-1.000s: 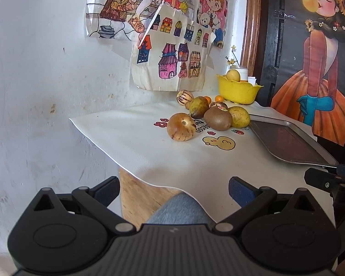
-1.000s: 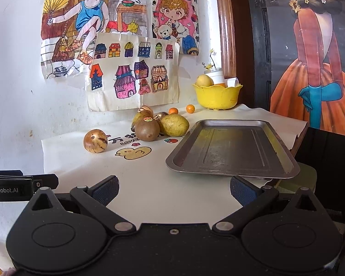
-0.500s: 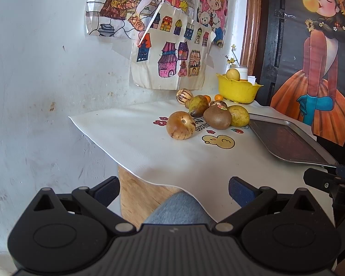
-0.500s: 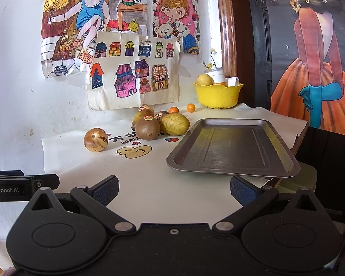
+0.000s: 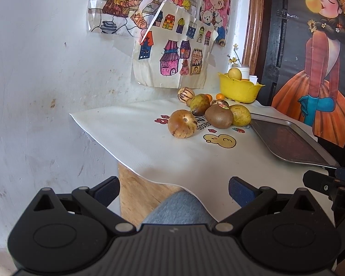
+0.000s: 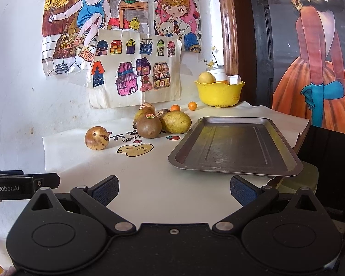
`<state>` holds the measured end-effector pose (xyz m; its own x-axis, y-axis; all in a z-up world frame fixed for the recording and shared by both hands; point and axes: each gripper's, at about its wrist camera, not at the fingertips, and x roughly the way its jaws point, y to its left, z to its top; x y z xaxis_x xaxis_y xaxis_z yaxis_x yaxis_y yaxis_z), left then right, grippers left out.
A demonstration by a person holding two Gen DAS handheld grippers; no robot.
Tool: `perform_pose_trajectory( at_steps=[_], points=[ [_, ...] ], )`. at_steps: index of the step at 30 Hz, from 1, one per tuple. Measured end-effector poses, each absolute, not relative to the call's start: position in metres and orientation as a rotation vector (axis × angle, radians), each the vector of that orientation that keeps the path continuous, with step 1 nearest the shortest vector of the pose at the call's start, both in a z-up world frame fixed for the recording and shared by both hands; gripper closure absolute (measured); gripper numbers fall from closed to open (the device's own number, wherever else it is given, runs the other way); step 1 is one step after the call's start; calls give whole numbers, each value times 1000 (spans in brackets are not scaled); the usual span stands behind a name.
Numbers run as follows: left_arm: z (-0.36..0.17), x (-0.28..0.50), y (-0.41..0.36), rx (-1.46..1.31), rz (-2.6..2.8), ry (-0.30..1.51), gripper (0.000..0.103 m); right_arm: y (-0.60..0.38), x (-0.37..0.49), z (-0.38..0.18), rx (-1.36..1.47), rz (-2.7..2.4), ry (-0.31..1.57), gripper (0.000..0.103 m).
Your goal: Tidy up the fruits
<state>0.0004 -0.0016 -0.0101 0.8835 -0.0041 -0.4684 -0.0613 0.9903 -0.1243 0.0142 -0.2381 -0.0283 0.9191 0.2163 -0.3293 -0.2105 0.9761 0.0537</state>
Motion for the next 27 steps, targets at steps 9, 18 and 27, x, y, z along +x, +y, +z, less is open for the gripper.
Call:
perform_pose_trajectory(
  at_steps=[9,18,27],
  points=[
    [-5,15,2,-136,62,512,0,-235,27,-26,-9,223,357,0],
    [5,54,6,-110,81,538,0,-241,75,-6,-72,302,406,0],
    [13,106,7,-65,64,555,0,-240,143,23,-112,410,452,0]
  ],
)
